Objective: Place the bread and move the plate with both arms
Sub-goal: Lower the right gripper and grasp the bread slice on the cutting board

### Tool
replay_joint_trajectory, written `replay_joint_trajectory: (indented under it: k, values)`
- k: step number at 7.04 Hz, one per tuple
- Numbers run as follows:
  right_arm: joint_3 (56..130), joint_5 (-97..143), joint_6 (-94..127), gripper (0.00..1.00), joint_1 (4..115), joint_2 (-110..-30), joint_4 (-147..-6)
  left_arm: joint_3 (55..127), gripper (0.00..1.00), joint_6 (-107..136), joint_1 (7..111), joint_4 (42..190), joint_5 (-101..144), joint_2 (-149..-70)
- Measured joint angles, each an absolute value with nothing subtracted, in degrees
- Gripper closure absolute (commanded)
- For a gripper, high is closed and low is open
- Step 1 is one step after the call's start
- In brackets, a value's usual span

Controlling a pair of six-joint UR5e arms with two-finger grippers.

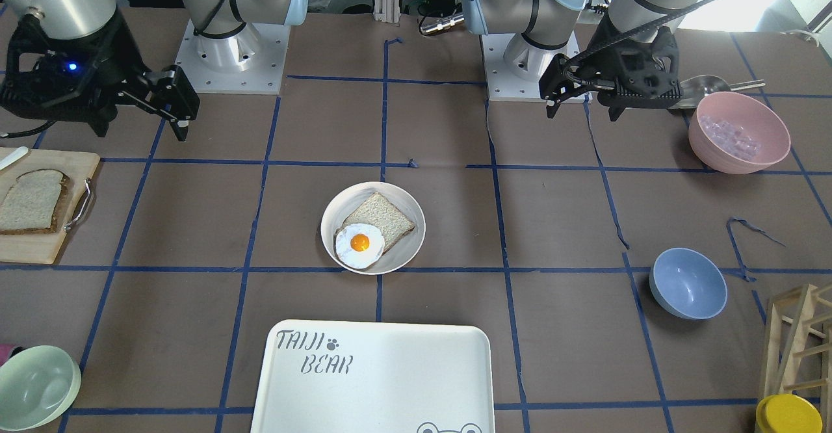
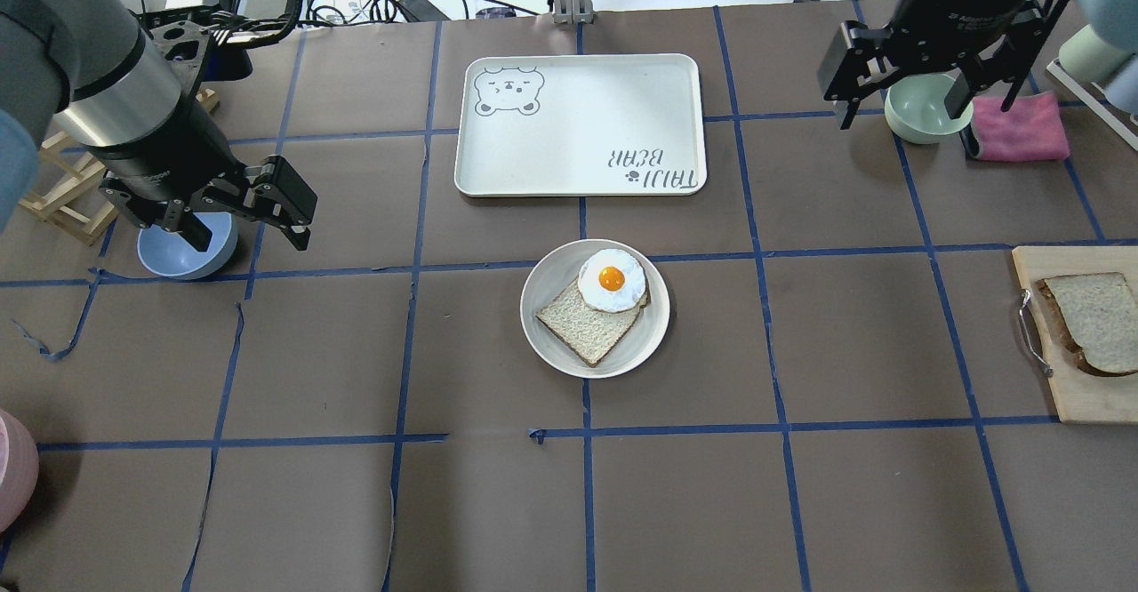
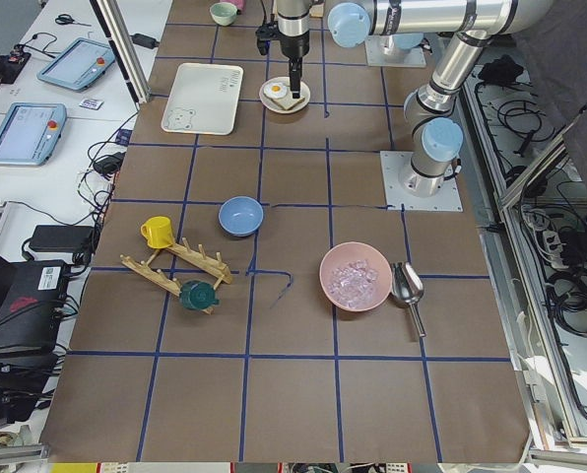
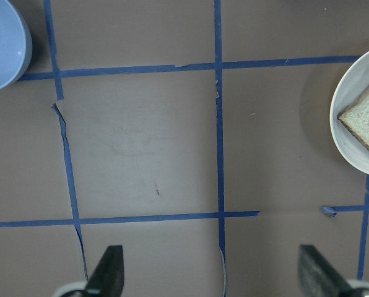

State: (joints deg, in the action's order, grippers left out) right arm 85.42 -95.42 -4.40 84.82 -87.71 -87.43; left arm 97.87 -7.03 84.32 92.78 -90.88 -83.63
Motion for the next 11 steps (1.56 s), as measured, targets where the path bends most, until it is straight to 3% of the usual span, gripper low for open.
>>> replay_joint_trajectory:
  k: [3, 7, 9, 11]
  values:
    - [93.41, -99.83, -11.09, 0.00, 71.24, -86.68, -92.40, 97.89, 0.00, -6.74, 84.48, 93.17, -90.91, -83.66]
    - [112.91, -97.38, -30.05, 0.00, 54.54, -80.96, -126.57, 97.64, 0.00, -6.68, 84.55, 93.40, -90.84, -83.25]
    - [115.51, -92.68, -35.76, 0.00, 50.10, -76.71, -133.00, 97.66, 0.00, -6.74, 84.55, 93.35, -90.79, -83.24]
    - [115.89, -92.37, -37.12, 0.10, 49.02, -74.43, -134.95, 97.61, 0.00, -6.76, 84.55, 93.34, -90.86, -83.20]
